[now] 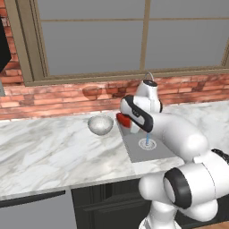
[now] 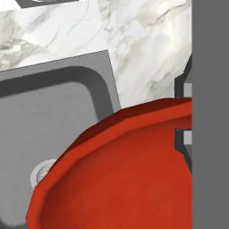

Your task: Rinse each bowl for a few seconds and place them down in the sink or on the counter.

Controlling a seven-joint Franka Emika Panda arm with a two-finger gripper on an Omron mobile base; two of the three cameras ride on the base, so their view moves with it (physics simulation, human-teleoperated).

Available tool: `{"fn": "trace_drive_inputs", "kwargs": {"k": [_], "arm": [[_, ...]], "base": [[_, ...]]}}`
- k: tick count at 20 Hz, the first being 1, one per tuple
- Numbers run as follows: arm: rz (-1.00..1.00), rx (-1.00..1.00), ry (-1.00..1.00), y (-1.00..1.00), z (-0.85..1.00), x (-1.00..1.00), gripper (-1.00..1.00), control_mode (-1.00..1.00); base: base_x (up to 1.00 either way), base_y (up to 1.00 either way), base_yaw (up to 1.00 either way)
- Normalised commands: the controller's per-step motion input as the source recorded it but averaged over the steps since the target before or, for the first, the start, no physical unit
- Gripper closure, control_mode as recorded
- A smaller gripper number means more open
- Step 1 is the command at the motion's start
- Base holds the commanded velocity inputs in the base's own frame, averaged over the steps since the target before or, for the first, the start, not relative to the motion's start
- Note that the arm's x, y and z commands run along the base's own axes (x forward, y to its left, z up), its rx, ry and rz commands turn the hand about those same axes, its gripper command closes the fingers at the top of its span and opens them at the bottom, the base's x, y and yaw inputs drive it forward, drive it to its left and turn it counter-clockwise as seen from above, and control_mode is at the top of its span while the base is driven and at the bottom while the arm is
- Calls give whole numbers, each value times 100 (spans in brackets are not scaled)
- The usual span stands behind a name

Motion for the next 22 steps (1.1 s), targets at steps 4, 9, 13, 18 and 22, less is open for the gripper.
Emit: {"fn": "trace_drive_inputs", "kwargs": {"k": [4,9,13,18,22], "arm": [[15,0,-9,52,4,-43,100,-100],[17,0,-8,50,1,-40,100,-100],[20,0,-1,50,0,-28,100,-100],[21,0,0,53,0,-19,100,-100],[18,0,0,52,0,-9,100,-100]], "base": [[0,0,0],[0,0,0],[0,0,0],[0,0,0],[0,0,0]]}}
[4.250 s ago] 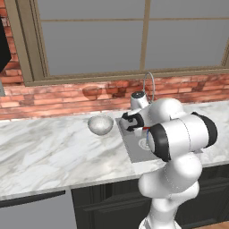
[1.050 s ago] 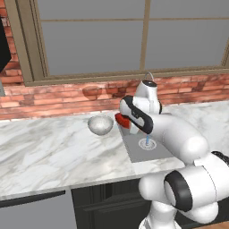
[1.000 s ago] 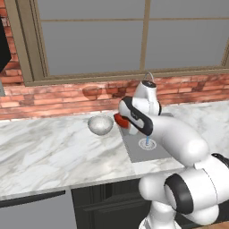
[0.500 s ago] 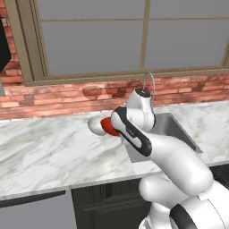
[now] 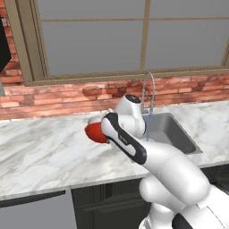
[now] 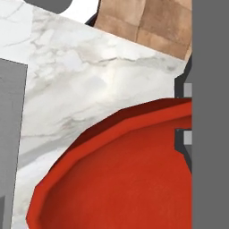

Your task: Rinse each bowl for a few seconds and place them down in the sink or on the counter.

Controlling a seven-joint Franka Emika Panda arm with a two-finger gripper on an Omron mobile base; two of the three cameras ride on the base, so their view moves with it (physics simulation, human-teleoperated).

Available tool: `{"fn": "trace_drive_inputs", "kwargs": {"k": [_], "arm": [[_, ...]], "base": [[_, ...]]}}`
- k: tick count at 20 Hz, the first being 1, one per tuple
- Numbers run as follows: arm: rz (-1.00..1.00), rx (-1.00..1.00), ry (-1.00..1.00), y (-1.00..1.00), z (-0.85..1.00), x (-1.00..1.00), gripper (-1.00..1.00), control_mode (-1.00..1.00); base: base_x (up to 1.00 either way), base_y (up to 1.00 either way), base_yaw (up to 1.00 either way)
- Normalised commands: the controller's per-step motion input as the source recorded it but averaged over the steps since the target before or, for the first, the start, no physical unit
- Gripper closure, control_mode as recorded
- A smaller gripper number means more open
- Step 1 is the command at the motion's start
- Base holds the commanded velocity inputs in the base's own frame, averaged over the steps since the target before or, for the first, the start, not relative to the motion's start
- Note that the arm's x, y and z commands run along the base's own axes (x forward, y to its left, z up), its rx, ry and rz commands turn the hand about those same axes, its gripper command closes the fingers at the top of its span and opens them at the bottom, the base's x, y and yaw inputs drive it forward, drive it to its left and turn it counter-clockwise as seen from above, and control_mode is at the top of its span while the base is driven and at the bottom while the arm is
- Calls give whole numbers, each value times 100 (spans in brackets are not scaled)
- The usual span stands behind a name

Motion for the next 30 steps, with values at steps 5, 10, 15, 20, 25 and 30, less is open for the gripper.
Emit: {"fn": "trace_drive_inputs", "kwargs": {"k": [5,10,15,20,25,30], "arm": [[14,0,3,49,-6,0,100,-100],[7,0,3,38,-15,0,100,-100],[2,-2,6,23,-20,0,100,-100],[0,-8,9,12,-30,0,100,-100],[0,-6,11,12,-31,1,100,-100],[1,-3,9,12,-33,4,100,-100]], "base": [[0,0,0],[0,0,0],[0,0,0],[0,0,0],[0,0,0],[0,0,0]]}}
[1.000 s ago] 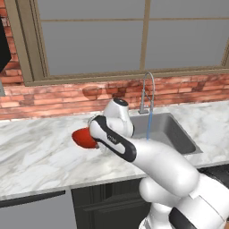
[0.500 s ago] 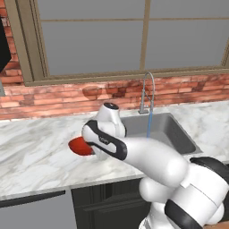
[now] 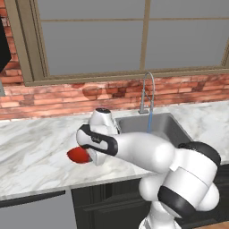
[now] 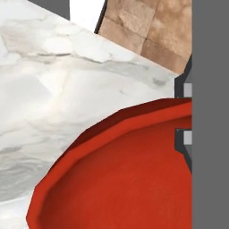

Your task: Rinse each bowl for a few seconds and place them down in the sink or on the counter.

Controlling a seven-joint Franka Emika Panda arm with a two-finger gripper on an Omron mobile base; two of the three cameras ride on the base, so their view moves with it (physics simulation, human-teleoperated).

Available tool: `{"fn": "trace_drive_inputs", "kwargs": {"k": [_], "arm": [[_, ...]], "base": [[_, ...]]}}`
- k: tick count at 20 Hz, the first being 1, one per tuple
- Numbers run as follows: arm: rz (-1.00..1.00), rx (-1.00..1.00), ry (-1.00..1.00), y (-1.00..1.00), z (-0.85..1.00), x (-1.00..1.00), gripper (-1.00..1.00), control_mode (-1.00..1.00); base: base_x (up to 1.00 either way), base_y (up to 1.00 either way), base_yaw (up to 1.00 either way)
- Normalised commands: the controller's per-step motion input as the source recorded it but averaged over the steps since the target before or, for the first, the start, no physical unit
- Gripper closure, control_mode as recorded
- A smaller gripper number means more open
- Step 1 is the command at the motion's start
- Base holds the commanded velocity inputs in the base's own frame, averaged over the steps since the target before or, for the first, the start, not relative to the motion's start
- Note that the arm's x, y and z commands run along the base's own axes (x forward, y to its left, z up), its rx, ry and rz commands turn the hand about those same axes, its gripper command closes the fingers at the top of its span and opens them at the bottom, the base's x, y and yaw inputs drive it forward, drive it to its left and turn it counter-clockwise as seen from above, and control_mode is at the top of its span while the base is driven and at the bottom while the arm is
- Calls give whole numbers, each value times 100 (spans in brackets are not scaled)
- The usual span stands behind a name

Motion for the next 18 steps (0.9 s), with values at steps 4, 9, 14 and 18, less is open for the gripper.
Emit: {"fn": "trace_drive_inputs", "kwargs": {"k": [4,9,14,18], "arm": [[1,-1,10,8,-35,5,100,-100],[1,0,9,5,-36,4,100,-100],[2,0,9,1,-38,3,100,-100],[2,0,8,5,-35,0,100,-100]], "base": [[0,0,0],[0,0,0],[0,0,0],[0,0,0]]}}
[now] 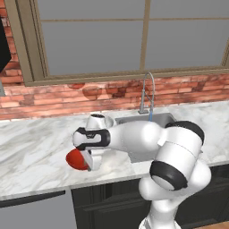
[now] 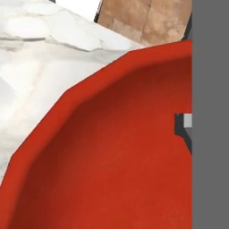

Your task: Rinse each bowl for a few seconds and place them down in the sink or on the counter.

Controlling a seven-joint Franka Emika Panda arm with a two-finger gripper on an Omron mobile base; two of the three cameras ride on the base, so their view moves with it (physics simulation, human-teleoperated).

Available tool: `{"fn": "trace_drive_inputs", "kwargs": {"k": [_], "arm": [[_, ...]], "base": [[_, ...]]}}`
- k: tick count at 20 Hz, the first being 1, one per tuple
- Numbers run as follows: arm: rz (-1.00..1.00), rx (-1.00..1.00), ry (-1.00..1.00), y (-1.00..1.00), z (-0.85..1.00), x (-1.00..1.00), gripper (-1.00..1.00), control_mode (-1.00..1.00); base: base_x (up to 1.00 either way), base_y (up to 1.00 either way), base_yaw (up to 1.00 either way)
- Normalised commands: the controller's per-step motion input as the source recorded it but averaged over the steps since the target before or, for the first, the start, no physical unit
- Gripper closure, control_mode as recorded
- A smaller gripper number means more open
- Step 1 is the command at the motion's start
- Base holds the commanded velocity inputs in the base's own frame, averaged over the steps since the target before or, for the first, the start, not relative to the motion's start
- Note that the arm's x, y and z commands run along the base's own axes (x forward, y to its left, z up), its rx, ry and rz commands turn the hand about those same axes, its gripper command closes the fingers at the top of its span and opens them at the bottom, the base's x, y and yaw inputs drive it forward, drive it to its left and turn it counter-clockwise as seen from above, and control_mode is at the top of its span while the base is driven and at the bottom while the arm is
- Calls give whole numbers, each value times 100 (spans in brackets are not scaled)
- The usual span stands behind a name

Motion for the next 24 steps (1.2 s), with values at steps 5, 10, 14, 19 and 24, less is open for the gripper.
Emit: {"fn": "trace_drive_inputs", "kwargs": {"k": [5,10,14,19,24], "arm": [[2,0,7,8,-33,0,-100,-100],[3,0,0,0,-5,-5,-100,-100],[2,2,0,0,4,-11,-100,-100],[1,5,0,4,30,-13,-100,-100],[1,4,0,8,41,-12,-100,-100]], "base": [[0,0,0],[0,0,0],[0,0,0],[0,0,0],[0,0,0]]}}
